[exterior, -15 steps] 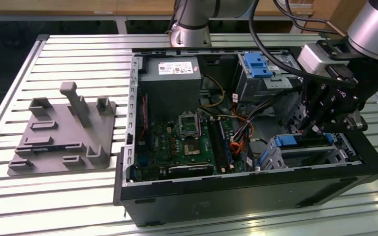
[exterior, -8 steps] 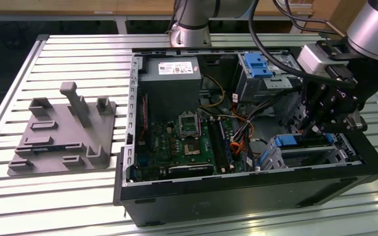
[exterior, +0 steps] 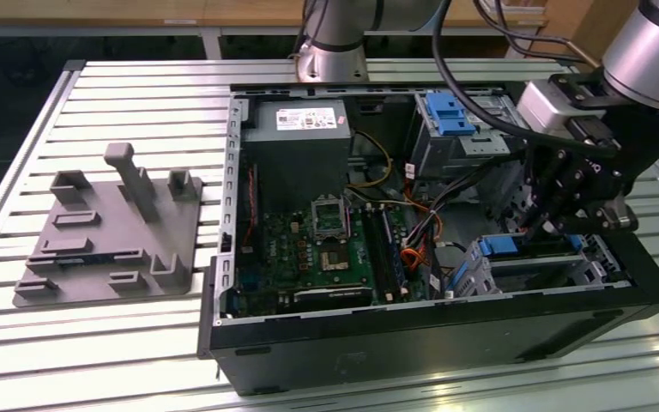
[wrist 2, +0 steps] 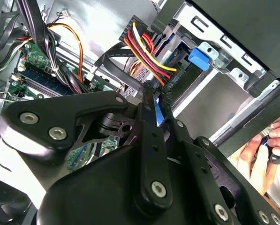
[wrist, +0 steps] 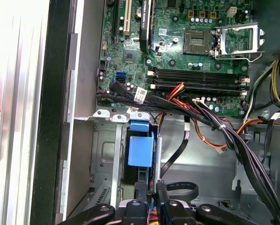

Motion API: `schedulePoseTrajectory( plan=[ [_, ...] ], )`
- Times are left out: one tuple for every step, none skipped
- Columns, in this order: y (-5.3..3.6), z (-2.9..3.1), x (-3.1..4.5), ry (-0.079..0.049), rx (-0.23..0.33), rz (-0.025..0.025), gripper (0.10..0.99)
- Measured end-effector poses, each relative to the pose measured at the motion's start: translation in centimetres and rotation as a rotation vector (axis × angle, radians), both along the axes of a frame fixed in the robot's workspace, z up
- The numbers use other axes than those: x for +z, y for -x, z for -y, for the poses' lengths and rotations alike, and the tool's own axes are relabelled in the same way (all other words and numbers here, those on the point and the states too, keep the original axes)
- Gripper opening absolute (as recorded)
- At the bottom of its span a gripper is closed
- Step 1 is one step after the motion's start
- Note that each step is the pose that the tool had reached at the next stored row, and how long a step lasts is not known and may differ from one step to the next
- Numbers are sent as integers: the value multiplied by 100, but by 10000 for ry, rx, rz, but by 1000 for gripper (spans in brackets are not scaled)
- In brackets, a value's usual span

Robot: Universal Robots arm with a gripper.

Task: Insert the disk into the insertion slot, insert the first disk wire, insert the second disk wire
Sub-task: 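Insert the second disk wire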

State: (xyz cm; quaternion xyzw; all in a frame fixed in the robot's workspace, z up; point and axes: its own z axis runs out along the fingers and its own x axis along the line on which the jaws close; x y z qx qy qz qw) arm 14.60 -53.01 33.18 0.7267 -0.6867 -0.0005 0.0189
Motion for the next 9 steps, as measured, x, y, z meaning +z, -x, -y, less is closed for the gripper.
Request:
schedulePoseTrajectory(
  plan=[
    [0, 0, -4, 2, 2, 0, 200],
    [0, 0, -8, 4, 6, -1, 200],
    [0, 0, -11, 6, 9, 0, 200],
    [0, 0, -15, 6, 13, 0, 200],
    [0, 0, -18, 8, 17, 0, 200],
    [0, 0, -21, 8, 21, 0, 200],
    [0, 0, -22, 8, 28, 0, 200],
    [0, 0, -24, 8, 36, 0, 200],
    [0, 0, -25, 6, 46, 0, 200]
  ],
)
